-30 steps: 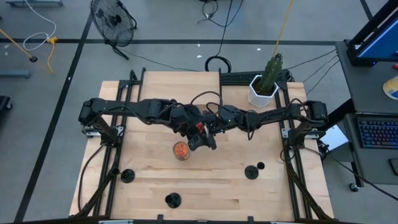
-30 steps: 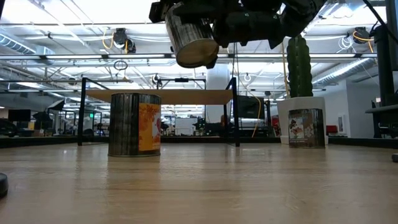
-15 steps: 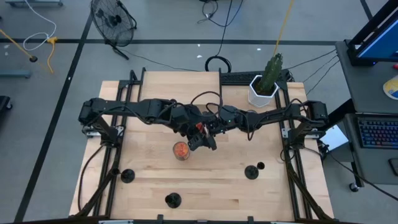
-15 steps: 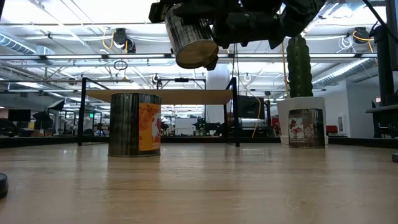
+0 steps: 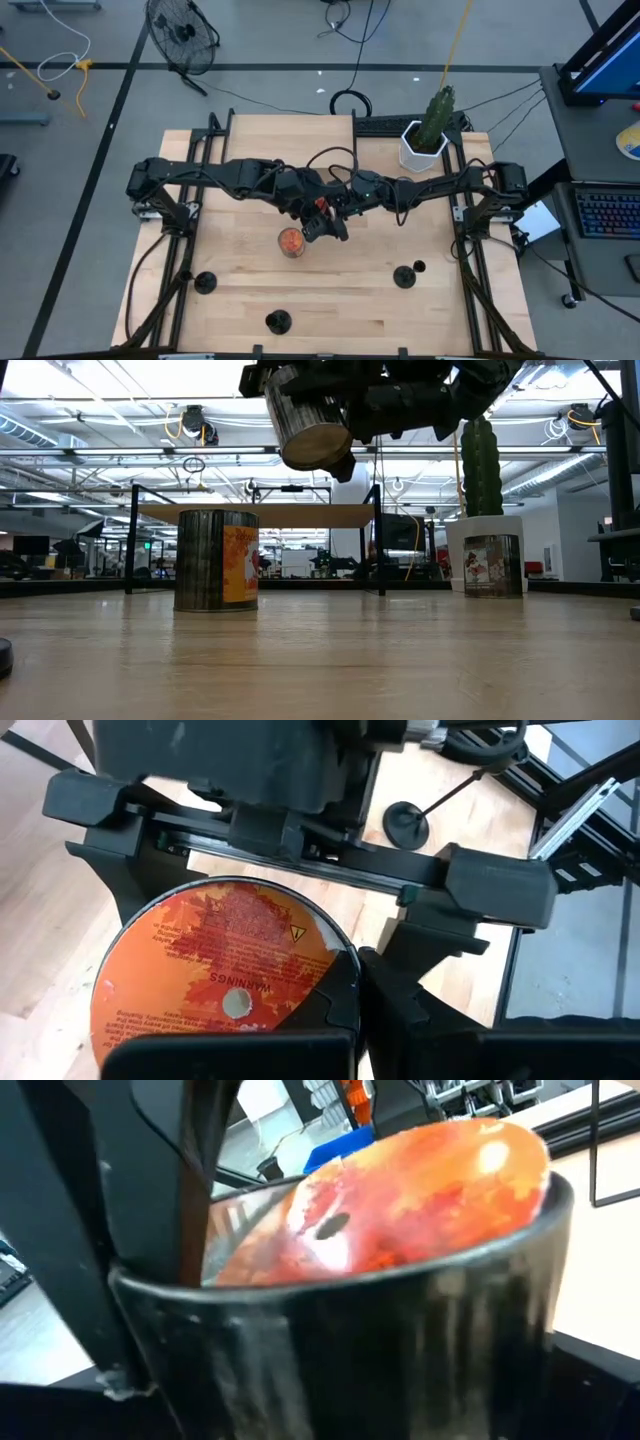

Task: Pick & Place candle stick holders
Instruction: Put the top orange scented candle on the shelf

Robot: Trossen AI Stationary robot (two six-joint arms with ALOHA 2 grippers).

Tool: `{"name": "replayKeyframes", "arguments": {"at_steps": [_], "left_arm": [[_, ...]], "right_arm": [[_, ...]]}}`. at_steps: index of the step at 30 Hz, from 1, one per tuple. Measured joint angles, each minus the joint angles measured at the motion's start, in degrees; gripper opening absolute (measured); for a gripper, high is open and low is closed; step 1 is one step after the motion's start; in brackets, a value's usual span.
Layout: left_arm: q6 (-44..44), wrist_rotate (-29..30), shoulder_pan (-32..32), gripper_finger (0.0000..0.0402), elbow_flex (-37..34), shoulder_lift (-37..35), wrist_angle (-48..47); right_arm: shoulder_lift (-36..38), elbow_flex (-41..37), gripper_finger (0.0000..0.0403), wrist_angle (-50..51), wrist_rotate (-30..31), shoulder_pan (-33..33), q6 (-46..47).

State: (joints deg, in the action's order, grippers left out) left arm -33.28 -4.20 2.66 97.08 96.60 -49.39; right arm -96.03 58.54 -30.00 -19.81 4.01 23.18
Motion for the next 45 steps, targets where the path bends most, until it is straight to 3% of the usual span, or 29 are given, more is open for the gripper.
{"name": "replayKeyframes", "arguments": {"at_steps": [6, 20, 35, 45], "left_arm": [[-0.1, -0.6, 0.0, 0.0, 0.0, 0.0, 0.1], [-0.5, -1.1, -0.1, 0.0002, 0.0, 0.0, 0.4], [-1.3, -0.5, -0.6, 0.0106, 0.0, -1.3, 0.0], [-1.5, 1.6, -1.5, 0.0115, 0.0, -6.5, 1.6]], "right_arm": [[0.0, 0.0, 0.0351, -0.1, -0.1, -0.2, -0.9], [0.0, 0.0, 0.0349, -0.1, 0.5, -1.5, -1.4], [0.0, 0.0, 0.0348, 0.0, 0.4, -1.5, -1.2], [0.0, 0.0, 0.0348, -0.6, 0.4, -1.5, -1.3]]}}
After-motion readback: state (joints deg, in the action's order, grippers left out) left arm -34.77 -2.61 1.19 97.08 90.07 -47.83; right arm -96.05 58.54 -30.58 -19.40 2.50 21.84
